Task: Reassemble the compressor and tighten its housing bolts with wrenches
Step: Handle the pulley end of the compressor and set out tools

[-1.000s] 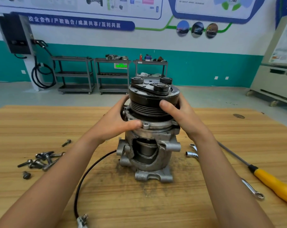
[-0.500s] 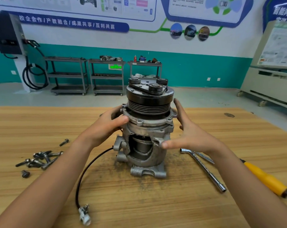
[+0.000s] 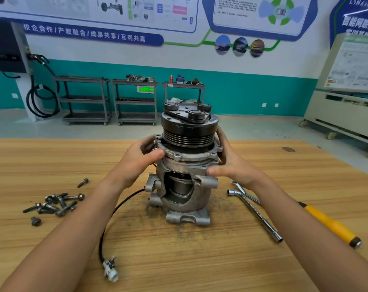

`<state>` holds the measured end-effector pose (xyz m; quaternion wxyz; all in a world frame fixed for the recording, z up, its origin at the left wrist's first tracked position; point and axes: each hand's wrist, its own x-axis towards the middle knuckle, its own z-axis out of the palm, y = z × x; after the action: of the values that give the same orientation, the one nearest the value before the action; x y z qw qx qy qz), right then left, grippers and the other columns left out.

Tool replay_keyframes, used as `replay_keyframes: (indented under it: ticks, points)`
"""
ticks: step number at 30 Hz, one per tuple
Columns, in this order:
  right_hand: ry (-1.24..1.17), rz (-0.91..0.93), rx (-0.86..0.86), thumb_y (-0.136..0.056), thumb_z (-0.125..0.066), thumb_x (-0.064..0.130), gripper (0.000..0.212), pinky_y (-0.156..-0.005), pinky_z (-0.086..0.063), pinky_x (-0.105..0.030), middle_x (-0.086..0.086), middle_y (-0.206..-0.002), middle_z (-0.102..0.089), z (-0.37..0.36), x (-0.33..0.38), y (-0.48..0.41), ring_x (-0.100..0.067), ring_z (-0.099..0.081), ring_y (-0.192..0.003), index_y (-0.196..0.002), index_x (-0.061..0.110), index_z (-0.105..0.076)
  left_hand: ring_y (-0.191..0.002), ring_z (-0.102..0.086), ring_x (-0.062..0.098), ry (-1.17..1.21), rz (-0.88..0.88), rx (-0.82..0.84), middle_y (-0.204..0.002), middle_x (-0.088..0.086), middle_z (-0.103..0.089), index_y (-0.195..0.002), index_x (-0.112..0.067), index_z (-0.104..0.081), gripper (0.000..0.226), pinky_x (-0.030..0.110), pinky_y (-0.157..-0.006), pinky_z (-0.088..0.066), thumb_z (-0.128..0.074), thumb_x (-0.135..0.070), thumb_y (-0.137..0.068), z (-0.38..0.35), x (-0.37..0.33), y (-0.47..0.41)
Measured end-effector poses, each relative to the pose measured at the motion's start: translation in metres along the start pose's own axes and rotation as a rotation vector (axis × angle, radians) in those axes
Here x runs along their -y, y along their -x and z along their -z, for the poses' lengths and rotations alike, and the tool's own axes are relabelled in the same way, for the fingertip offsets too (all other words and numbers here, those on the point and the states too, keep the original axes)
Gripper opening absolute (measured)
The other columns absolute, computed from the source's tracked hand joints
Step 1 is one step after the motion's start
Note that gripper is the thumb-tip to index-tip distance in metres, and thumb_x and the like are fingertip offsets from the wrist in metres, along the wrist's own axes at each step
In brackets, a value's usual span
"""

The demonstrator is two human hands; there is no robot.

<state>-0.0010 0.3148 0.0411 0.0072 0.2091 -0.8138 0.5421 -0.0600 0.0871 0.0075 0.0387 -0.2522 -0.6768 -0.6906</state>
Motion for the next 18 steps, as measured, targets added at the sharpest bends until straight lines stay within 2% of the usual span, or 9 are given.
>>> replay_keyframes:
  ticks: [2, 4, 7, 9, 11, 13, 15, 18]
  points:
    - [-0.074, 0.014, -0.092, -0.025, -0.078, 0.076, 0.147, -0.111, -0.032, -0.045, 0.000, -0.148, -0.030, -0.002, 0.000, 0.001, -0.019, -0.034, -0.136, -0.147, 0.034, -0.009, -0.107, -0.061, 0.010, 0.005, 0.010, -0.034, -0.109, -0.010, -0.066, -0.114, -0.024, -0.057, 0.057, 0.028, -0.086, -0.052, -0.069, -0.033, -0.059, 0.000, 0.003, -0.001]
    - [-0.051, 0.027, -0.139, -0.024, -0.076, 0.077, 0.143, -0.112, -0.029, -0.048, -0.001, -0.146, -0.033, -0.002, 0.000, 0.003, -0.017, -0.034, -0.135, -0.146, 0.033, -0.015, -0.101, -0.063, 0.011, 0.010, 0.016, -0.066, -0.105, -0.007, -0.068, -0.119, -0.018, -0.056, 0.051, 0.028, -0.081, -0.053, -0.064, -0.026, -0.068, 0.002, 0.005, -0.003]
    - [0.081, 0.029, -0.180, -0.028, -0.077, 0.069, 0.135, -0.114, -0.024, -0.041, 0.003, -0.141, -0.033, 0.002, -0.001, 0.012, -0.010, -0.031, -0.133, -0.143, 0.038, -0.014, -0.076, -0.067, 0.006, 0.079, 0.025, -0.111, -0.082, -0.007, -0.072, -0.105, -0.018, -0.057, 0.018, 0.020, -0.063, -0.053, -0.057, -0.014, -0.088, -0.001, 0.007, -0.006]
    - [0.191, 0.029, -0.188, -0.028, -0.076, 0.071, 0.133, -0.112, -0.024, -0.034, 0.005, -0.146, -0.024, 0.001, -0.002, 0.022, -0.007, -0.024, -0.134, -0.139, 0.052, -0.005, -0.063, -0.062, 0.008, 0.176, 0.076, -0.185, -0.074, -0.002, -0.068, -0.098, -0.015, -0.057, 0.009, 0.018, -0.055, -0.051, -0.048, -0.012, -0.094, -0.003, 0.007, -0.009]
    - [0.321, 0.045, -0.170, -0.031, -0.077, 0.071, 0.130, -0.111, -0.021, -0.037, 0.015, -0.151, -0.007, -0.006, -0.003, 0.031, -0.009, -0.015, -0.139, -0.129, 0.067, 0.008, -0.067, -0.052, 0.014, 0.247, 0.142, -0.194, -0.078, 0.005, -0.055, -0.095, -0.013, -0.056, 0.010, 0.021, -0.056, -0.050, -0.048, -0.017, -0.095, -0.003, 0.006, -0.010]
    - [0.423, 0.067, -0.197, -0.037, -0.080, 0.067, 0.129, -0.110, -0.020, -0.039, 0.023, -0.149, -0.003, -0.014, -0.006, 0.036, -0.011, -0.011, -0.140, -0.124, 0.071, 0.014, -0.070, -0.047, 0.016, 0.295, 0.185, -0.170, -0.079, 0.005, -0.050, -0.093, -0.014, -0.056, 0.009, 0.022, -0.058, -0.052, -0.052, -0.020, -0.089, -0.001, 0.006, -0.012]
    - [0.452, 0.120, -0.296, -0.047, -0.084, 0.055, 0.122, -0.110, -0.022, -0.035, 0.021, -0.147, -0.010, -0.021, -0.009, 0.036, -0.010, -0.017, -0.138, -0.124, 0.069, 0.009, -0.066, -0.045, 0.015, 0.342, 0.202, -0.173, -0.076, 0.004, -0.048, -0.089, -0.015, -0.054, 0.015, 0.020, -0.052, -0.053, -0.059, -0.024, -0.078, 0.001, 0.005, -0.014]
    - [0.416, 0.212, -0.427, -0.054, -0.087, 0.041, 0.107, -0.107, -0.025, -0.026, 0.018, -0.138, -0.025, -0.027, -0.015, 0.036, -0.007, -0.027, -0.132, -0.125, 0.060, -0.010, -0.065, -0.043, 0.014, 0.375, 0.232, -0.162, -0.075, 0.003, -0.047, -0.087, -0.014, -0.054, 0.025, 0.019, -0.050, -0.051, -0.064, -0.027, -0.069, 0.003, 0.004, -0.017]
